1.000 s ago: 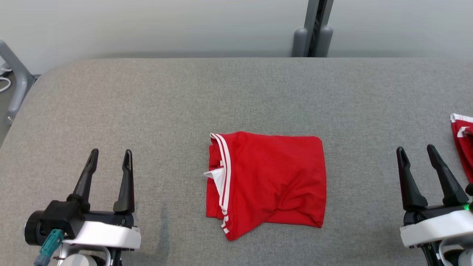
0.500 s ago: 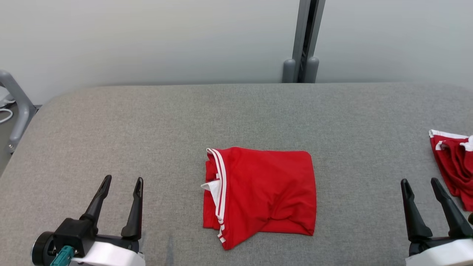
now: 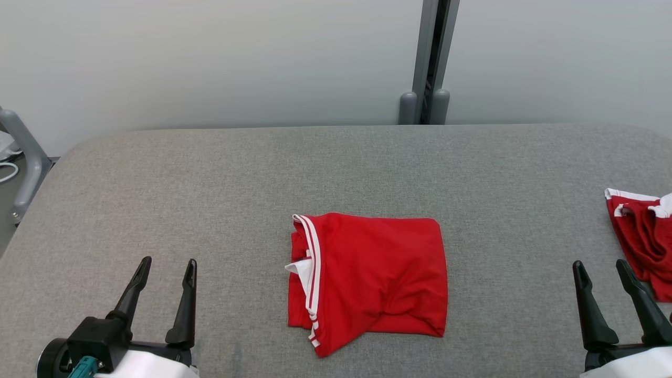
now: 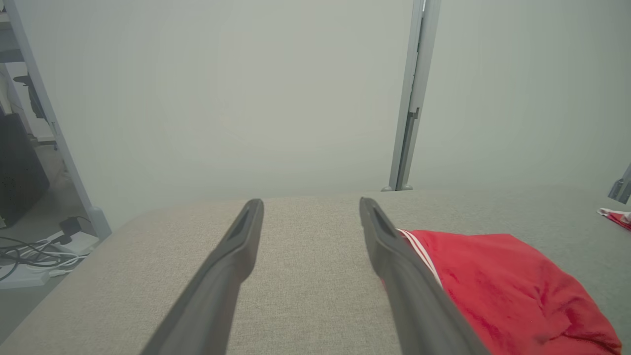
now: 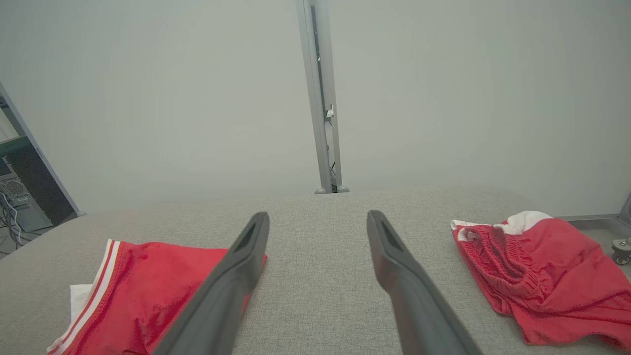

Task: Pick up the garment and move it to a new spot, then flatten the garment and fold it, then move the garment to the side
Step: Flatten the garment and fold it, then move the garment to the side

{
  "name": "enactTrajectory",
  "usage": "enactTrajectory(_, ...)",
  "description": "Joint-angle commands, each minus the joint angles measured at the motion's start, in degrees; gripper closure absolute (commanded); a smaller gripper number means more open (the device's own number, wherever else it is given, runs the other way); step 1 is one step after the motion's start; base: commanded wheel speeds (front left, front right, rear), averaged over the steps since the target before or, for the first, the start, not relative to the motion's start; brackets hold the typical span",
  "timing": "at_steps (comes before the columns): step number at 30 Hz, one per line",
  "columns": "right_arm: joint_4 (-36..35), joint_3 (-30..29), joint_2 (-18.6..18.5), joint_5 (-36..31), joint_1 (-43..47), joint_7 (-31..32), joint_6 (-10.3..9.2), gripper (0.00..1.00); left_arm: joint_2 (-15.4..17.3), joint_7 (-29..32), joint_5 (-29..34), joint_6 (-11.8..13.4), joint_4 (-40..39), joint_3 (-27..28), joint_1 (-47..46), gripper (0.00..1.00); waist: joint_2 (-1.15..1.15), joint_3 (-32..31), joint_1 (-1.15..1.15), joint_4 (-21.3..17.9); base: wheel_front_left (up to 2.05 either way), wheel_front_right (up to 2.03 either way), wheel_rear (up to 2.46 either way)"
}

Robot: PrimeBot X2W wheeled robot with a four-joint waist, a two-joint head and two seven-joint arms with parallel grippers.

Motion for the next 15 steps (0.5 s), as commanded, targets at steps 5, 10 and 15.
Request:
enactTrajectory(5,-0.4,-0.4,0.0,-0.7,-0.1,0.4,-0.03,0.0,0.3,0.2,-0.2,0.5,-0.4,-0.1,0.1,0.0,0.0,0.2,0.0,0.2,0.0,0.0,0.0)
enactTrajectory(10,-0.4,-0.7,0.1,-0.8,0.2,0.4,-0.03,0.0,0.3,0.1,-0.5,0.7,-0.4,-0.4,0.3,0.0,0.0,0.3,0.0,0.3,0.0,0.0,0.0)
enactTrajectory(15,-0.8,-1.1,0.1,-1.2,0.6,0.7,-0.03,0.0,0.4,-0.2,-0.7,0.8,-0.5,-0.8,-0.1,0.0,0.0,0.5,0.0,0.5,0.0,0.0,0.0)
